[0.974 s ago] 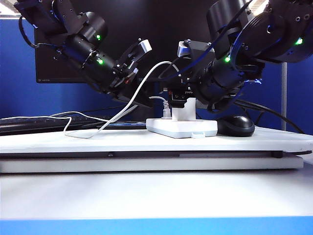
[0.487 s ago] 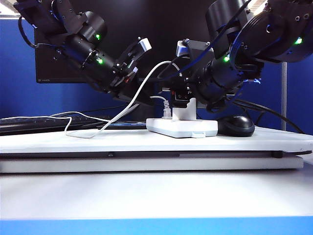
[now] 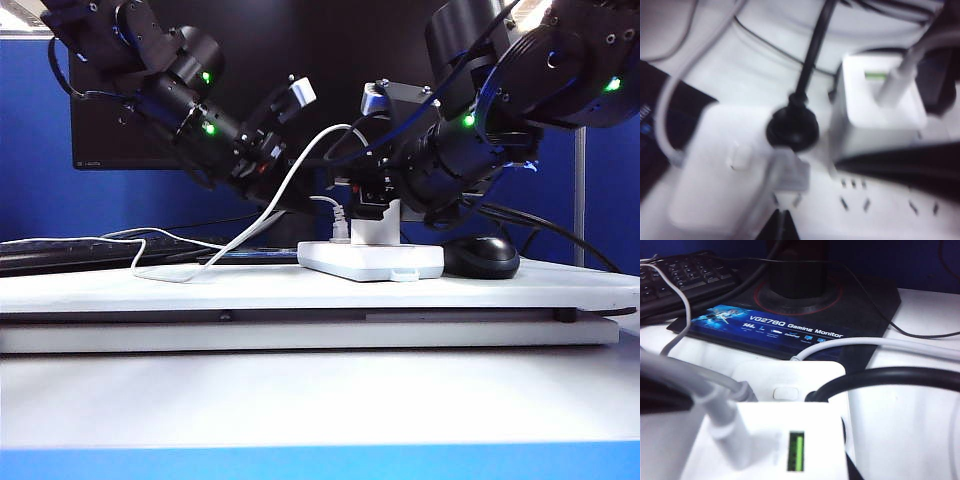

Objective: Unplug the white charger from the socket, then place it next to the socket.

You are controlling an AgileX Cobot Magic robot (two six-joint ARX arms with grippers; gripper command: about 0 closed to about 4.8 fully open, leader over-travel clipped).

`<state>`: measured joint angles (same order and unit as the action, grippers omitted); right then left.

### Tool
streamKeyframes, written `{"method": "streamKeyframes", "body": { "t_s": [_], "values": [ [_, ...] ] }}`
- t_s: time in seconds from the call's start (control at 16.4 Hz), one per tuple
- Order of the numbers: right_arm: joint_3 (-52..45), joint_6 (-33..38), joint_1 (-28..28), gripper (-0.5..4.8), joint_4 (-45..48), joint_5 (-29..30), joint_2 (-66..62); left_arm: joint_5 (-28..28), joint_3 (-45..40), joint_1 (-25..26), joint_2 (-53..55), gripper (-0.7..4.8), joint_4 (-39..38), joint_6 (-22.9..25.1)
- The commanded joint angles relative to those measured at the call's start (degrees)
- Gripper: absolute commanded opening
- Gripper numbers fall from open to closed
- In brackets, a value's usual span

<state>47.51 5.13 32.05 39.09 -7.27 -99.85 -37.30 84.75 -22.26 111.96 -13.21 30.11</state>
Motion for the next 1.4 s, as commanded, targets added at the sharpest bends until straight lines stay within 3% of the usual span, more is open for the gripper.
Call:
{"method": "streamKeyframes", "body": {
  "t_s": [0.06, 0.18, 0.37, 0.55, 0.79, 1.1, 1.4],
  "values": [
    [0.1, 0.4, 0.3, -0.01, 0.6, 2.3, 0.2, -0.2, 0.4, -0.1, 0.0, -0.05, -1.1, 1.6],
    [0.1, 0.3, 0.3, -0.01, 0.6, 3.5, 0.2, -0.2, 0.5, -0.1, 0.5, -0.05, -1.0, 2.1],
    [0.1, 0.2, 0.3, -0.01, 0.5, 6.8, 0.2, -0.2, 0.5, -0.1, 0.8, -0.06, -1.8, 6.6],
    [0.1, -0.7, 0.3, -0.01, 0.5, 7.5, 0.2, 0.2, 0.5, -0.1, 0.9, -0.05, -2.7, 15.6],
    [0.1, -0.7, 0.3, -0.01, 0.5, 7.5, 0.2, -0.1, 0.5, -0.1, 1.2, -0.05, -2.3, 23.1],
    [0.1, -0.7, 0.3, -0.01, 0.5, 10.5, 0.2, -0.3, 0.5, -0.1, 2.8, -0.05, 0.3, 23.0],
    [0.1, -0.7, 0.3, -0.01, 0.2, 10.4, 0.2, -0.4, 0.5, -0.1, 3.9, -0.05, 3.2, 19.8]
  ]
}}
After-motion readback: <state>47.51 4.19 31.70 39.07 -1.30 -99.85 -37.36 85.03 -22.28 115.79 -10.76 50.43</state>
